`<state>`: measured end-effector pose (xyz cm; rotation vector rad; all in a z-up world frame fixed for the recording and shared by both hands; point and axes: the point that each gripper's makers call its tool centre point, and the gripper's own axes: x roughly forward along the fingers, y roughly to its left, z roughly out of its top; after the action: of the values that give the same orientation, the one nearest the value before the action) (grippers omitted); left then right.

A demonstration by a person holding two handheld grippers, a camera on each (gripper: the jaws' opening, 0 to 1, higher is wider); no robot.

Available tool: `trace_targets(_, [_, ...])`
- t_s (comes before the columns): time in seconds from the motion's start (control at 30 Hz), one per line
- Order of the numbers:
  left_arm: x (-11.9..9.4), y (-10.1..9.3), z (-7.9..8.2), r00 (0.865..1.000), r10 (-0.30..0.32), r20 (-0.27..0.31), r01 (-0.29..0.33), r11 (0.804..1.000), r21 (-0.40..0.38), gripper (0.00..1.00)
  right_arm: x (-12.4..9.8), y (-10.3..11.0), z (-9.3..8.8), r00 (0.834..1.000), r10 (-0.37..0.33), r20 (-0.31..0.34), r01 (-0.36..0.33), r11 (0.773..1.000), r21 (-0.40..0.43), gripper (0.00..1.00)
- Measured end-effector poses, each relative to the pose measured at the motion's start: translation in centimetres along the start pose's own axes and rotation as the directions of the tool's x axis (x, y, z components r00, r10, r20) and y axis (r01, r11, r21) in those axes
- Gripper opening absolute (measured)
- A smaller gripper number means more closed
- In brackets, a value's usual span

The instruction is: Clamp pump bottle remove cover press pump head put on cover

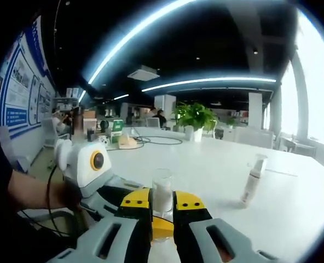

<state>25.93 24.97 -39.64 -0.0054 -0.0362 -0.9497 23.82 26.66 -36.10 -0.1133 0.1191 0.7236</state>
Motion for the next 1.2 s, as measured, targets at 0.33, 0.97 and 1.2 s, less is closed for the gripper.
trace_targets(0.33, [0.0,0.0,0.0,1.0,0.0,0.0,0.0,1.0,0.0,0.16,0.0,0.0,0.0,1.0,0.009,0.012,-0.009,1.0,-0.01,0.1])
trace_targets(0.97, [0.0,0.2,0.0,1.0,0.009,0.0,-0.009,1.0,-0.001,0.16,-0.3,-0.4,0.3,0.998,0.014,0.054,-0.014,1.0,-0.004,0.21])
trace_targets(1.2, [-0.1,0.5,0.0,1.0,0.018,0.0,-0.018,1.0,-0.004,0.16,-1.1,-0.6,0.5,0.996,0.028,0.082,-0.03,0.999,0.012,0.22])
